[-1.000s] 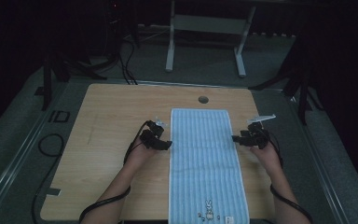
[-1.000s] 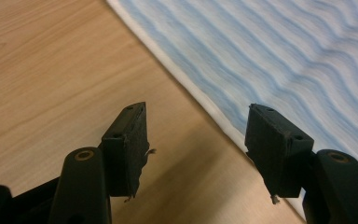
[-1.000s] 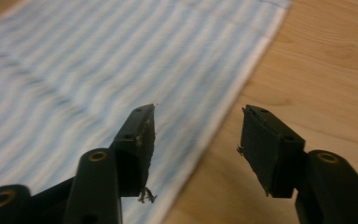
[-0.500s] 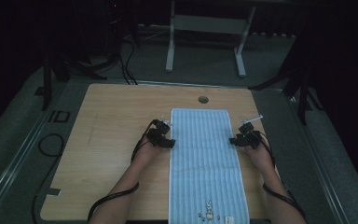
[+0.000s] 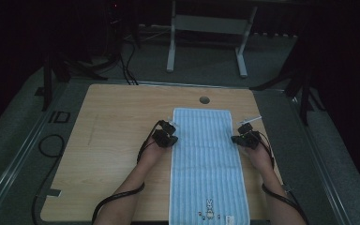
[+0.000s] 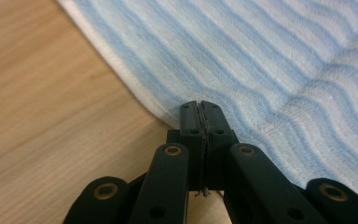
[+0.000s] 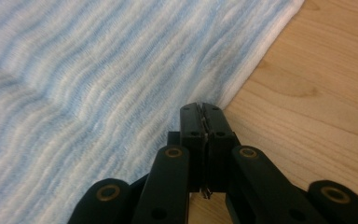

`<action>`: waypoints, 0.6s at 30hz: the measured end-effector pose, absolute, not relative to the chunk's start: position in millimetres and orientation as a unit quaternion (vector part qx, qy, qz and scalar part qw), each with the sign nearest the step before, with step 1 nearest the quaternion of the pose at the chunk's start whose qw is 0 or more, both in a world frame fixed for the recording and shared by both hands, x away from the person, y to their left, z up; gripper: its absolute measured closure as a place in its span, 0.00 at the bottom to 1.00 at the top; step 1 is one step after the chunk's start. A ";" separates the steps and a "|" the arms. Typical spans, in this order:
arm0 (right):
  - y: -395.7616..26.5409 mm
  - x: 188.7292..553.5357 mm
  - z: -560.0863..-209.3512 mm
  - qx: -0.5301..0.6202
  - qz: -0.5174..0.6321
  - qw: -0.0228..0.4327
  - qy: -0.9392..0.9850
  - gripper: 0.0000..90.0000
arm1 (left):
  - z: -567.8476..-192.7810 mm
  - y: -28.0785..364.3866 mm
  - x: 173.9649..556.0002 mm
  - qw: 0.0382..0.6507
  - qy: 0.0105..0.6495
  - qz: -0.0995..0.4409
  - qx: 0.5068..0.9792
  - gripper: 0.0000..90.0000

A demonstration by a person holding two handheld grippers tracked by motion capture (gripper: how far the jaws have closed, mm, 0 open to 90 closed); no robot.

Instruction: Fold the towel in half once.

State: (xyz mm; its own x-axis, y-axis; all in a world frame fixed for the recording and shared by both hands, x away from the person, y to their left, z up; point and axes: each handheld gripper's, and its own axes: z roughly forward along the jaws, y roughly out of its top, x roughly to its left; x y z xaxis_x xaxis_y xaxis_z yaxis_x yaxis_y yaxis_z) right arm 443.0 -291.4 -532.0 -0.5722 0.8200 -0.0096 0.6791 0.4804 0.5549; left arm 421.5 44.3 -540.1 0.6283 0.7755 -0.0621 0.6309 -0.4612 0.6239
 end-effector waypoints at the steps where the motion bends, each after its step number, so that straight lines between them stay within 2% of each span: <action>1: -292.2 443.2 -530.2 0.444 0.258 0.138 0.847 0.98 | -538.5 46.1 421.5 0.320 0.418 0.113 0.843 0.99; 12: -298.3 430.6 -485.3 0.430 0.311 0.151 0.834 0.98 | -501.5 64.7 409.2 0.367 0.411 0.124 0.825 0.99; 18: -307.2 404.7 -472.3 0.416 0.346 0.134 0.830 0.98 | -490.6 73.3 377.5 0.386 0.395 0.136 0.823 0.99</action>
